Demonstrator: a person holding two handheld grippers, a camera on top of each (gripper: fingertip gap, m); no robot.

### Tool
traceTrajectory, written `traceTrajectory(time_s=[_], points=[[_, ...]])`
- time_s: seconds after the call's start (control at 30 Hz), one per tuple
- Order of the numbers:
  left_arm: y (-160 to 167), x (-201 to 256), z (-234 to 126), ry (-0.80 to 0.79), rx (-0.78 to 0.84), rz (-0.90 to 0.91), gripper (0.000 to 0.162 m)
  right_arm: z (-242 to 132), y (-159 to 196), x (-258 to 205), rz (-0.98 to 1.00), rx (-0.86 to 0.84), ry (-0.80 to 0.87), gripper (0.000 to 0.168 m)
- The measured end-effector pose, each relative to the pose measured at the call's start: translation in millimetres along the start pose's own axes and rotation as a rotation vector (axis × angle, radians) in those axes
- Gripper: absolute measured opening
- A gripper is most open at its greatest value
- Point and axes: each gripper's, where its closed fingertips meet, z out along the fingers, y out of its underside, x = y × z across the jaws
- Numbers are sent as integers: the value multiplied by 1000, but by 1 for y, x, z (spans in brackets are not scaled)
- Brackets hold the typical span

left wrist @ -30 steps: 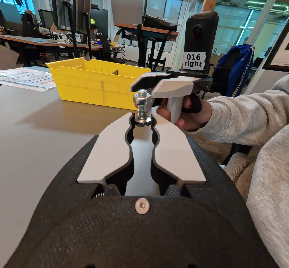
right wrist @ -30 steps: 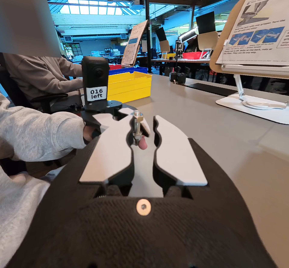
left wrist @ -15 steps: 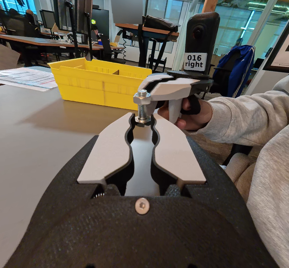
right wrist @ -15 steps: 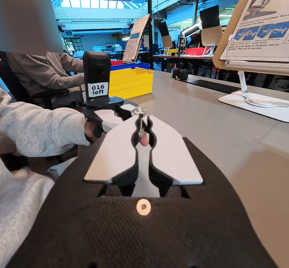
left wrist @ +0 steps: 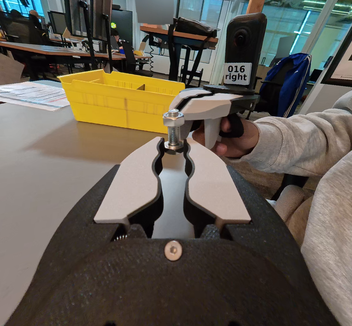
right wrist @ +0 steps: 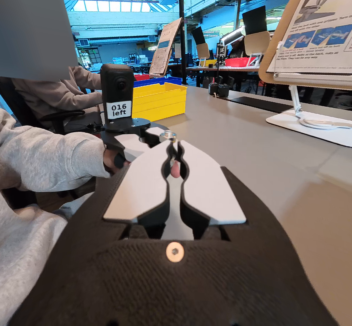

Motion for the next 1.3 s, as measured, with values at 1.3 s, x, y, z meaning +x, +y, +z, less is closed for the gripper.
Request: traceTrajectory(time_s=[1.3], points=[[-2,-2,-5,-19,17,-15,20,11,0,-4,-2,9,-77,18]])
